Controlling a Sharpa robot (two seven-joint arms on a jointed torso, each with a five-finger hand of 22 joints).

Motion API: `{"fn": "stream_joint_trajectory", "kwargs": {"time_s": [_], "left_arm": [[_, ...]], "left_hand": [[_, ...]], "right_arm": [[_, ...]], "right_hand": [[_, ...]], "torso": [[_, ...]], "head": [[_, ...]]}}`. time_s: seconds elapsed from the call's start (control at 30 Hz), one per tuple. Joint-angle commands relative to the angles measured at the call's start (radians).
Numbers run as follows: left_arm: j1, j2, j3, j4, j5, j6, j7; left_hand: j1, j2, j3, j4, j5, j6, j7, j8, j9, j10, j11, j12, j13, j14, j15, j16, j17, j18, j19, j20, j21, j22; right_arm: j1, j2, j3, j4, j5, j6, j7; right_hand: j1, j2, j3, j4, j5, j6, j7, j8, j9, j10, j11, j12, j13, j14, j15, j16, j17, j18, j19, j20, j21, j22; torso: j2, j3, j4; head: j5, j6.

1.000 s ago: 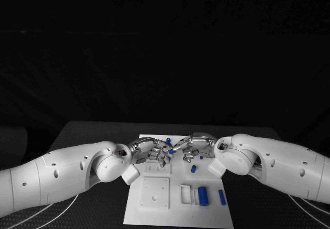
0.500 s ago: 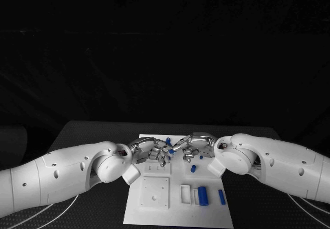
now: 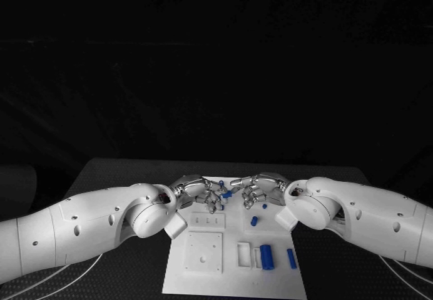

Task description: Assemble the parts on the task board

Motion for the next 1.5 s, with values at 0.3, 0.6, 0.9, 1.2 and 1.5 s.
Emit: {"fn": "stream_joint_trajectory", "kwargs": {"time_s": [0.3, 0.6, 0.9, 1.2, 1.5], "left_arm": [[0.043, 0.001, 0.0, -0.018, -0.274, 0.031, -0.249], [0.098, 0.039, -0.041, -0.067, -0.501, 0.053, -0.473], [0.109, 0.089, -0.076, -0.087, -0.709, 0.091, -0.531], [0.109, 0.128, -0.095, -0.124, -0.794, 0.1, -0.547], [0.104, 0.166, -0.108, -0.15, -0.794, 0.11, -0.544]], "left_hand": [[-0.015, -0.037, 0.103, -0.04, 0.051, 0.075, -0.053, 0.009, 0.029, 0.076, -0.051, 0.013, 0.012, 0.039, -0.025, 0.019, -0.001, 0.015, 0.03, -0.077, 0.024, 0.009], [-0.022, -0.05, 0.122, -0.04, 0.054, 0.094, -0.061, 0.012, 0.042, 0.097, -0.061, 0.019, 0.019, 0.059, -0.034, 0.03, -0.001, 0.017, 0.037, -0.086, 0.036, 0.009], [-0.025, -0.057, 0.141, -0.039, 0.052, 0.106, -0.066, 0.013, 0.054, 0.11, -0.068, 0.023, 0.025, 0.074, -0.043, 0.037, -0.001, 0.019, 0.048, -0.095, 0.053, 0.011], [-0.026, -0.061, 0.152, -0.039, 0.051, 0.109, -0.067, 0.014, 0.061, 0.113, -0.07, 0.025, 0.028, 0.078, -0.046, 0.038, -0.003, 0.018, 0.056, -0.096, 0.051, 0.009], [-0.027, -0.061, 0.156, -0.039, 0.047, 0.109, -0.067, 0.014, 0.064, 0.113, -0.07, 0.025, 0.029, 0.078, -0.046, 0.038, -0.003, 0.018, 0.058, -0.096, 0.05, 0.008]], "right_arm": [[0.03, -0.016, 0.021, -0.107, -0.093, -0.144, 0.128], [0.07, -0.008, 0.045, -0.167, -0.133, -0.225, 0.268], [0.084, 0.016, 0.061, -0.205, -0.157, -0.288, 0.329], [0.086, 0.025, 0.064, -0.199, -0.227, -0.284, 0.327], [0.086, 0.043, 0.065, -0.188, -0.258, -0.28, 0.33]], "right_hand": [[-0.021, 0.007, -0.058, 0.002, 0.091, -0.004, -0.004, 0.001, -0.003, 0.01, -0.003, 0.013, -0.029, 0.002, -0.009, 0.026, -0.027, 0.018, 0.013, 0.01, 0.006, -0.003], [0.007, 0.015, -0.035, 0.004, 0.096, 0.032, -0.01, 0.022, -0.001, -0.014, -0.008, -0.058, -0.125, -0.035, 0.015, -0.03, -0.118, 0.018, -0.039, 0.037, -0.039, -0.028], [0.052, 0.016, 0.007, 0.005, 0.097, 0.03, 0.003, 0.029, -0.007, -0.037, 0.014, -0.228, -0.345, -0.077, 0.074, -0.177, -0.312, 0.014, -0.129, 0.085, -0.135, -0.092], [0.072, 0.008, 0.033, 0.007, 0.106, 0.026, 0.007, 0.033, -0.016, -0.064, 0.042, -0.313, -0.48, -0.122, 0.111, -0.249, -0.42, 0.009, -0.199, 0.11, -0.183, -0.114], [0.084, 0.005, 0.045, 0.011, 0.102, 0.017, 0.012, 0.036, -0.031, -0.043, 0.071, -0.458, -0.668, -0.157, 0.151, -0.357, -0.551, 0.002, -0.275, 0.134, -0.243, -0.132]], "torso": [[-0.001, 0.0018, -0.0001], [-0.008, 0.0062, -0.0029], [-0.018, 0.0124, -0.0034], [-0.022, 0.0158, -0.0015], [-0.02, 0.0137, -0.0021]], "head": [[0.007, -0.001], [0.016, -0.011], [0.026, -0.032], [0.033, -0.05], [0.036, -0.056]]}}
